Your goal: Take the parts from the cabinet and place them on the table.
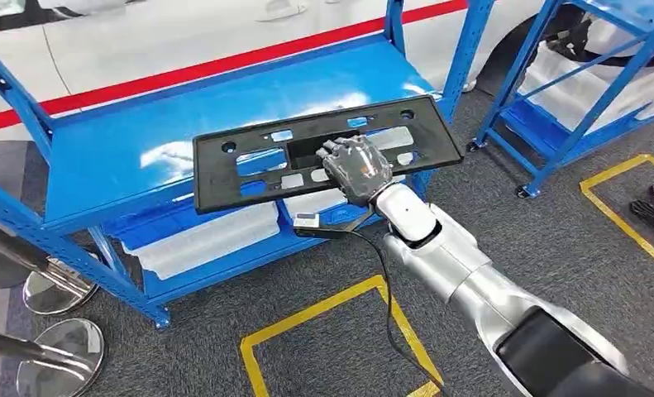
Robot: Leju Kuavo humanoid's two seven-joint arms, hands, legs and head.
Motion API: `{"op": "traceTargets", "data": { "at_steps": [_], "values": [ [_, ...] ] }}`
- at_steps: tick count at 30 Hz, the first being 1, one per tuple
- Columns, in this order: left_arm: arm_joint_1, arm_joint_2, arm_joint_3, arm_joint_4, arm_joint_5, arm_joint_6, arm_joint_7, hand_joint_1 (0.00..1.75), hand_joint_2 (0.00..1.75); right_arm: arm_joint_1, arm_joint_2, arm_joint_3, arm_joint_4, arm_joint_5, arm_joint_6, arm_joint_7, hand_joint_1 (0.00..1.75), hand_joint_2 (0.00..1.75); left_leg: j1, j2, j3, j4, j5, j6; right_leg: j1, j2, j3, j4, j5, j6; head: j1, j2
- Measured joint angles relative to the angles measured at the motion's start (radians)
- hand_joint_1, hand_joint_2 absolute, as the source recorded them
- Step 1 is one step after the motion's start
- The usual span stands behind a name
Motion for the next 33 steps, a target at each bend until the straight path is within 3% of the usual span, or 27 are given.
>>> {"op": "traceTargets", "data": {
  "at_steps": [1, 2, 3, 5, 6, 7, 9, 11, 12, 13, 15, 16, 17, 18, 19, 20, 21, 22, 23, 26, 27, 28, 29, 31, 32, 33],
  "values": [
    [0.001, 0.000, 0.000, 0.000, 0.000, 0.000, 0.000, 0.00, 1.75, 0.003, 0.000, 0.000, 0.000, -0.002, 0.005, 0.000, 1.75, 1.75, 0.000, 0.000, -0.024, 0.059, -0.020, -0.001, 0.001, 0.008, -0.004, 0.001, 0.003, 0.001, 0.000, 0.000],
    [0.002, 0.000, 0.000, 0.000, 0.000, 0.000, 0.000, 0.00, 1.75, 0.006, 0.000, 0.000, 0.000, -0.005, 0.009, 0.000, 1.75, 1.75, 0.000, 0.000, -0.028, 0.075, -0.016, 0.001, 0.001, 0.017, -0.007, 0.002, 0.005, 0.003, 0.000, 0.000],
    [0.003, 0.000, 0.000, 0.000, 0.000, 0.000, 0.000, 0.00, 1.75, 0.010, -0.001, 0.000, 0.000, -0.008, 0.010, 0.001, 1.75, 1.75, 0.000, -0.001, -0.007, 0.041, 0.011, 0.002, 0.001, 0.026, -0.008, 0.003, 0.007, 0.005, 0.000, 0.000],
    [0.003, 0.000, 0.000, 0.000, 0.000, 0.000, 0.000, 0.00, 1.75, 0.015, -0.003, -0.002, 0.000, -0.015, 0.010, 0.001, 1.75, 1.75, 0.000, -0.020, 0.086, -0.131, 0.100, 0.010, 0.001, 0.048, -0.009, 0.007, 0.009, 0.009, 0.000, 0.000],
    [0.003, 0.001, 0.001, 0.000, 0.000, 0.001, 0.000, 0.00, 1.75, 0.016, -0.003, -0.005, -0.003, -0.015, 0.010, 0.003, 1.75, 1.75, 0.000, -0.057, 0.126, -0.216, 0.119, 0.018, -0.001, 0.056, -0.010, 0.007, 0.011, 0.011, 0.000, 0.000],
    [0.005, 0.002, 0.002, 0.000, -0.001, 0.001, -0.001, 0.00, 1.75, 0.016, -0.004, -0.006, -0.005, -0.016, 0.010, 0.004, 1.75, 1.75, 0.003, -0.081, 0.140, -0.231, 0.107, 0.021, 0.004, 0.063, -0.016, 0.007, 0.015, 0.019, 0.000, 0.000],
    [0.004, 0.002, 0.004, 0.000, -0.002, 0.001, -0.001, 0.00, 1.75, 0.026, -0.008, -0.008, -0.011, -0.016, 0.009, 0.008, 1.75, 1.75, -0.003, -0.063, 0.136, -0.235, 0.110, 0.022, -0.005, 0.084, -0.026, 0.005, 0.026, 0.035, 0.000, 0.000],
    [0.003, 0.002, 0.005, 0.000, -0.003, 0.002, -0.001, 0.00, 1.75, 0.039, -0.019, -0.014, -0.014, -0.015, 0.009, 0.009, 1.75, 1.75, 0.000, -0.044, 0.139, -0.250, 0.121, 0.036, -0.001, 0.104, -0.027, -0.003, 0.036, 0.051, 0.000, 0.000],
    [0.002, 0.000, 0.005, 0.000, -0.003, 0.002, -0.001, 0.00, 1.75, 0.046, -0.029, -0.021, -0.018, -0.014, 0.008, 0.010, 1.75, 1.75, 0.005, -0.026, 0.143, -0.262, 0.132, 0.041, 0.001, 0.062, -0.035, 0.011, 0.021, 0.050, 0.000, 0.000],
    [0.003, 0.000, 0.006, 0.000, -0.003, 0.002, -0.001, 0.00, 1.75, 0.044, -0.034, -0.025, -0.020, -0.014, 0.009, 0.010, 1.75, 1.75, 0.004, -0.020, 0.140, -0.266, 0.136, 0.049, 0.002, 0.025, -0.055, 0.050, -0.013, 0.051, 0.001, 0.000],
    [0.006, 0.000, 0.006, 0.000, -0.003, 0.002, -0.001, 0.00, 1.75, 0.045, -0.038, -0.031, -0.022, -0.014, 0.009, 0.013, 1.75, 1.75, 0.000, 0.004, 0.134, -0.266, 0.138, 0.054, -0.001, -0.001, -0.123, 0.197, -0.088, 0.055, 0.000, 0.000],
    [0.007, 0.000, 0.006, 0.000, -0.003, 0.002, -0.001, 0.00, 1.75, 0.050, -0.042, -0.031, -0.022, -0.014, 0.009, 0.013, 1.75, 1.75, -0.001, 0.018, 0.132, -0.266, 0.138, 0.054, -0.002, -0.005, -0.154, 0.267, -0.113, 0.058, 0.001, 0.000],
    [0.008, 0.000, 0.006, 0.000, -0.003, 0.002, -0.001, 0.00, 1.75, 0.055, -0.044, -0.031, -0.022, -0.014, 0.009, 0.013, 1.75, 1.75, -0.001, 0.031, 0.131, -0.264, 0.138, 0.054, -0.003, -0.006, -0.167, 0.298, -0.115, 0.060, 0.000, 0.000],
    [0.007, 0.000, 0.006, 0.000, -0.003, 0.002, -0.001, 0.00, 1.75, 0.060, -0.046, -0.031, -0.022, -0.014, 0.009, 0.013, 1.75, 1.75, -0.001, 0.044, 0.131, -0.263, 0.137, 0.054, -0.004, -0.010, -0.152, 0.276, -0.093, 0.061, 0.000, 0.000],
    [0.007, 0.000, 0.006, 0.000, -0.003, 0.002, -0.001, 0.00, 1.75, 0.061, -0.049, -0.031, -0.022, -0.014, 0.009, 0.013, 1.75, 1.75, -0.001, 0.055, 0.131, -0.261, 0.136, 0.052, -0.006, -0.016, -0.117, 0.217, -0.059, 0.061, 0.001, 0.000],
    [0.005, 0.000, 0.006, 0.000, -0.003, 0.001, -0.001, 0.00, 1.75, 0.061, -0.050, -0.032, -0.025, -0.014, 0.009, 0.013, 1.75, 1.75, -0.001, 0.065, 0.131, -0.257, 0.133, 0.048, -0.006, -0.031, -0.061, 0.120, -0.016, 0.060, 0.000, 0.000],
    [0.004, -0.001, 0.006, 0.000, -0.003, 0.001, -0.001, 0.00, 1.75, 0.059, -0.051, -0.035, -0.028, -0.014, 0.009, 0.013, 1.75, 1.75, -0.001, 0.075, 0.131, -0.252, 0.129, 0.044, -0.005, -0.066, -0.011, 0.036, 0.011, 0.055, 0.001, 0.000],
    [0.005, -0.001, 0.007, 0.000, -0.003, 0.001, -0.001, 0.00, 1.75, 0.057, -0.052, -0.039, -0.030, -0.014, 0.009, 0.013, 1.75, 1.75, -0.010, 0.082, 0.127, -0.245, 0.123, 0.035, 0.013, -0.103, 0.001, 0.005, -0.008, 0.046, 0.001, 0.000],
    [0.004, -0.001, 0.007, 0.000, -0.003, 0.001, -0.001, 0.00, 1.75, 0.058, -0.052, -0.040, -0.034, -0.014, 0.008, 0.013, 1.75, 1.75, -0.011, 0.089, 0.128, -0.243, 0.121, 0.031, 0.009, -0.081, -0.003, 0.003, 0.000, 0.036, 0.000, 0.000],
    [0.002, -0.001, 0.007, 0.000, -0.003, 0.001, -0.001, 0.00, 1.75, 0.059, -0.060, -0.045, -0.035, -0.014, 0.009, 0.013, 1.75, 1.75, -0.011, 0.120, 0.133, -0.244, 0.118, 0.019, 0.010, -0.048, -0.009, 0.001, 0.005, 0.023, 0.000, 0.000],
    [0.000, -0.001, 0.007, 0.000, -0.003, 0.002, -0.001, 0.00, 1.75, 0.059, -0.060, -0.045, -0.036, -0.014, 0.008, 0.013, 1.75, 1.75, -0.005, 0.101, 0.129, -0.234, 0.104, 0.010, 0.003, -0.036, -0.006, -0.005, 0.010, 0.014, 0.000, 0.000],
    [0.001, -0.001, 0.007, 0.000, -0.003, 0.001, -0.001, 0.00, 1.75, 0.058, -0.060, -0.046, -0.036, -0.014, 0.009, 0.013, 1.75, 1.75, -0.002, 0.052, 0.118, -0.198, 0.072, 0.007, 0.001, -0.027, -0.008, -0.006, 0.013, 0.010, 0.000, 0.000],
    [0.004, -0.001, 0.007, 0.000, -0.003, 0.001, -0.001, 0.00, 1.75, 0.058, -0.059, -0.046, -0.037, -0.014, 0.008, 0.013, 1.75, 1.75, 0.000, 0.020, 0.089, -0.128, 0.028, 0.004, 0.001, -0.017, -0.011, -0.006, 0.014, 0.005, 0.000, 0.000],
    [0.005, -0.001, 0.007, 0.000, -0.003, 0.001, -0.001, 0.00, 1.75, 0.061, -0.058, -0.046, -0.040, -0.014, 0.010, 0.013, 1.75, 1.75, 0.001, 0.000, 0.021, 0.021, -0.037, 0.000, 0.002, 0.007, -0.015, -0.006, 0.016, 0.002, 0.000, 0.000],
    [0.006, -0.001, 0.007, 0.000, -0.002, 0.001, -0.001, 0.00, 1.75, 0.066, -0.058, -0.046, -0.043, -0.014, 0.013, 0.013, 1.75, 1.75, 0.001, 0.000, -0.001, 0.069, -0.046, 0.000, 0.003, 0.021, -0.016, -0.005, 0.017, 0.002, 0.000, 0.000],
    [0.009, -0.001, 0.008, 0.000, 0.000, 0.001, -0.001, 0.00, 1.75, 0.072, -0.058, -0.046, -0.047, -0.014, 0.018, 0.013, 1.75, 1.75, 0.001, -0.001, 0.001, 0.062, -0.026, 0.002, 0.004, 0.035, -0.016, -0.003, 0.017, 0.002, 0.000, 0.000]
  ]
}}
